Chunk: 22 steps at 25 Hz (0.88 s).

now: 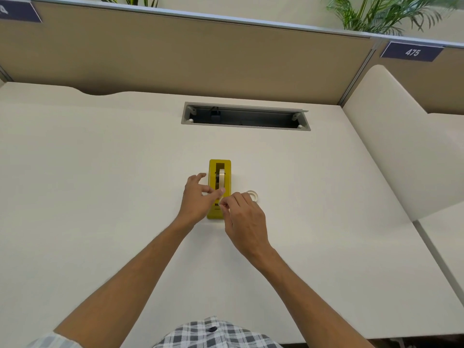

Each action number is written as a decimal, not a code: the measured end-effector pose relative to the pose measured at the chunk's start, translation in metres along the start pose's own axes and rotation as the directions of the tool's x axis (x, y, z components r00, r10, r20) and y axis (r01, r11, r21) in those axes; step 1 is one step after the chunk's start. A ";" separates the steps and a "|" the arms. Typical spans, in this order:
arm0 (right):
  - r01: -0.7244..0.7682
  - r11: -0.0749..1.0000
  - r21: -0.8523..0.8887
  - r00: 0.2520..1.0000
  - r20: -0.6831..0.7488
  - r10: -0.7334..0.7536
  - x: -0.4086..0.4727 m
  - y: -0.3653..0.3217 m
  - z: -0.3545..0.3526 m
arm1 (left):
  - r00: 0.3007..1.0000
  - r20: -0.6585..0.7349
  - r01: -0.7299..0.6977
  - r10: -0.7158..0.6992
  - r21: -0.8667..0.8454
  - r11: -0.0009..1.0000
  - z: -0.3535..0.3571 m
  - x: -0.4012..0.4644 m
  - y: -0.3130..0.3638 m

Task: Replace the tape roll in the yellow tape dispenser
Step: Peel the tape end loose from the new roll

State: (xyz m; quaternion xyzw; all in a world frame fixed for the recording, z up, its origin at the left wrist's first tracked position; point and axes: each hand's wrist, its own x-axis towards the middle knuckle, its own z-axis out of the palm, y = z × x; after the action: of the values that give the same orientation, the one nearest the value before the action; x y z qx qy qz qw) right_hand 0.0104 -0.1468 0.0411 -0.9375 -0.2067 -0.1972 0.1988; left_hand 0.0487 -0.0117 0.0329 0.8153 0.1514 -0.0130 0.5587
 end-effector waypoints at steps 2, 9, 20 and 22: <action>0.002 1.000 -0.007 1.000 0.002 -0.002 0.001 0.000 0.000 | 1.000 0.010 0.024 -0.024 -0.025 0.999 0.001 0.000 0.000; 0.006 1.000 -0.003 1.000 -0.001 -0.006 -0.001 -0.001 -0.002 | 0.993 0.046 0.117 -0.112 -0.113 0.987 0.005 0.003 -0.003; -0.010 1.000 -0.001 0.999 0.037 0.010 0.000 -0.001 -0.004 | 0.993 0.008 0.115 -0.115 -0.100 0.988 0.013 0.015 0.000; -0.016 1.000 0.004 0.999 0.039 0.015 0.001 0.000 -0.004 | 0.995 -0.006 0.100 -0.101 -0.078 0.992 0.012 0.017 0.000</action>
State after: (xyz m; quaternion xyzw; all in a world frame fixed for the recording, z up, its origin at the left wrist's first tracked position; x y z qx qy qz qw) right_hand 0.0098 -0.1478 0.0447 -0.9423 -0.2037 -0.1769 0.1982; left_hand 0.0665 -0.0190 0.0249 0.7843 0.1954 -0.0314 0.5880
